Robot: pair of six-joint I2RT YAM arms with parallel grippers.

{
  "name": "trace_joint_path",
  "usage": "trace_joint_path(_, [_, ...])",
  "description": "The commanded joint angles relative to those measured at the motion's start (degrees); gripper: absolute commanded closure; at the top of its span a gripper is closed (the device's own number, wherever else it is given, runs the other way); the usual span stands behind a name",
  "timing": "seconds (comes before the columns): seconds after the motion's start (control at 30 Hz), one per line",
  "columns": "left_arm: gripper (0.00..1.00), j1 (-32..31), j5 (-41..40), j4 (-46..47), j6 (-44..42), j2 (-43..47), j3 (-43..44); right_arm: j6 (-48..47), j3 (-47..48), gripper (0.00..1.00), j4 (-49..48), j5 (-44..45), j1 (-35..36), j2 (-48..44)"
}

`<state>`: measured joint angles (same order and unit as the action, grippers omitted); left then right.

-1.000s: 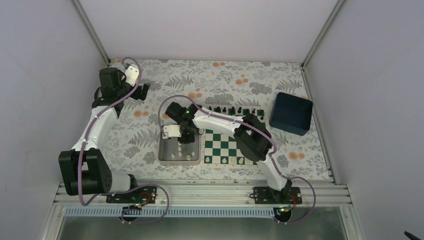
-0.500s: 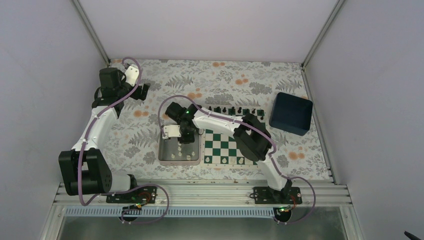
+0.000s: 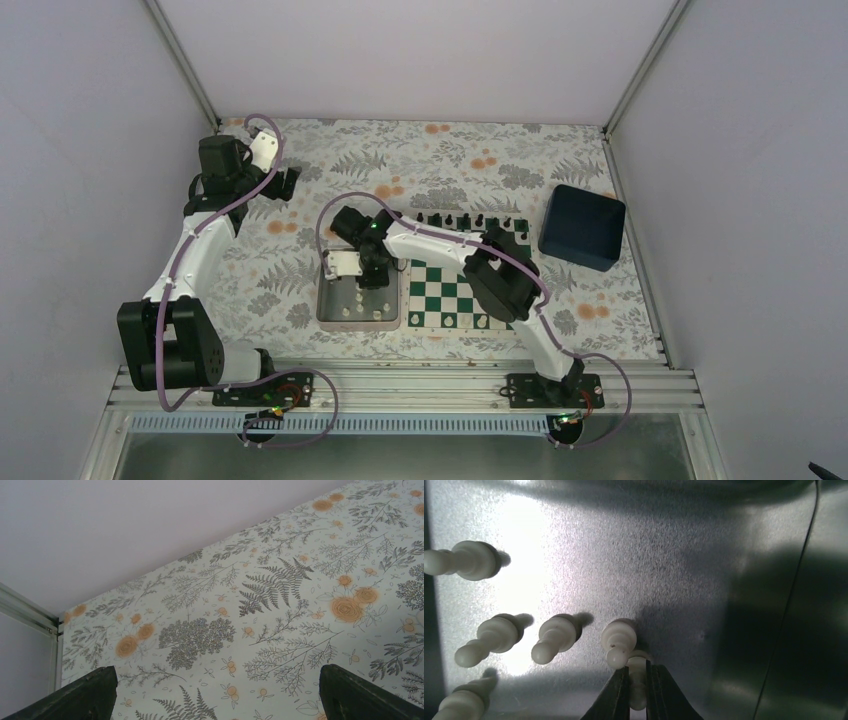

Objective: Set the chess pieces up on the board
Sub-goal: Pick up the chess piece from the storage box, then place the chess piece on the chessboard.

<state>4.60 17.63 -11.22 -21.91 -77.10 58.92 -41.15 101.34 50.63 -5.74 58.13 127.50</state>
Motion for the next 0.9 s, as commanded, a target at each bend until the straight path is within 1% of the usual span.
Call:
trace_joint_path(0.0, [0.0,-0.21,0.94,1.65,-0.58,1.07,0.04,1.15,-0.7,0.96,0.95,-0.02,0.49,-4.96])
trace_joint_path(0.13, [0.0,-0.21,0.79,1.6,-0.67,1.15,0.06,1.83,-4.83,0.96,2.33,0.8,0.36,-13.33])
trace_joint_path(0.33, [0.0,-0.12,0.37,1.61,-0.68,1.27,0.05,2.83,-14.86,0.95,3.69,0.24,-1.13,-26.08])
trace_joint_path(0.53, [0.0,-0.12,0.19,1.51,-0.68,1.13,0.12,3.48,-27.3,0.95,1.68,-1.37,-3.64,-33.25])
trace_joint_path(0.67, [0.0,-0.12,0.33,1.22,-0.5,1.11,0.41,3.72,-32.84,0.95,-1.29,-2.44,-4.43,-34.44])
trace_joint_path(0.83, [0.0,-0.12,0.09,1.12,-0.5,1.1,0.41,3.52,-36.92,0.94,-5.67,-4.16,-4.62,-32.58])
trace_joint_path(0.87, [0.0,-0.13,0.05,1.16,-0.5,1.08,0.4,3.59,-37.07,0.94,-6.32,-4.27,-4.63,-30.95])
